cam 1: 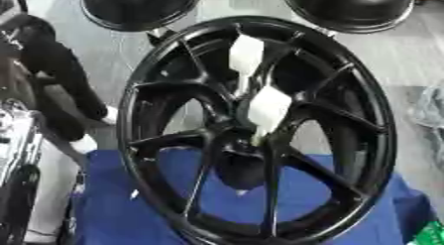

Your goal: Pull the pin out of the wheel hub.

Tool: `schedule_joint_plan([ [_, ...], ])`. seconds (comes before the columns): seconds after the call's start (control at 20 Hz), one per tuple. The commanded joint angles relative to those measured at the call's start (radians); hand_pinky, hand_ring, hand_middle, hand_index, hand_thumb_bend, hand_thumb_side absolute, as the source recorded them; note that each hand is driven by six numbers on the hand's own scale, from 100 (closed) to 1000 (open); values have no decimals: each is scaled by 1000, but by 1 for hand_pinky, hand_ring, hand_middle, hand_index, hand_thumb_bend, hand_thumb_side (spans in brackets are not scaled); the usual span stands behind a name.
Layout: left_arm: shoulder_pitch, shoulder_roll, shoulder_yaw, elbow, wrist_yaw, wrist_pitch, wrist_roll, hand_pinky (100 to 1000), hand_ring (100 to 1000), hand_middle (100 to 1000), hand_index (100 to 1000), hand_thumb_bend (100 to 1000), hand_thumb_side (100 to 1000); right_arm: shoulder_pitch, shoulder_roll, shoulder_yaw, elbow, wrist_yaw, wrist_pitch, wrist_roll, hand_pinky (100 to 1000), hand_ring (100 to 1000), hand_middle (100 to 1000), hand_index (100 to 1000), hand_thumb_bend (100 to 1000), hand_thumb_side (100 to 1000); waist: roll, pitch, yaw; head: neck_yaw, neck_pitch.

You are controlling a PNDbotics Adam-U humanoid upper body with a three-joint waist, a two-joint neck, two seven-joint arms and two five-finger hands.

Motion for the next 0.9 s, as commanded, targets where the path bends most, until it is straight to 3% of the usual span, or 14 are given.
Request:
schedule_joint_plan([
  [0.05, -8, 23, 5, -15, 1, -2, 2, 817, 752, 758, 804, 213, 716, -10, -18, -7, -13, 5, -2, 2, 769, 802, 827, 856, 302, 454, 0, -23, 1, -9, 13],
  [0.9, -11, 23, 5, -17, 0, -2, 3, 816, 753, 759, 804, 213, 716, -19, -21, 0, 14, -11, 10, 4, 770, 811, 843, 870, 316, 469, -3, -20, 9, -8, -7],
])
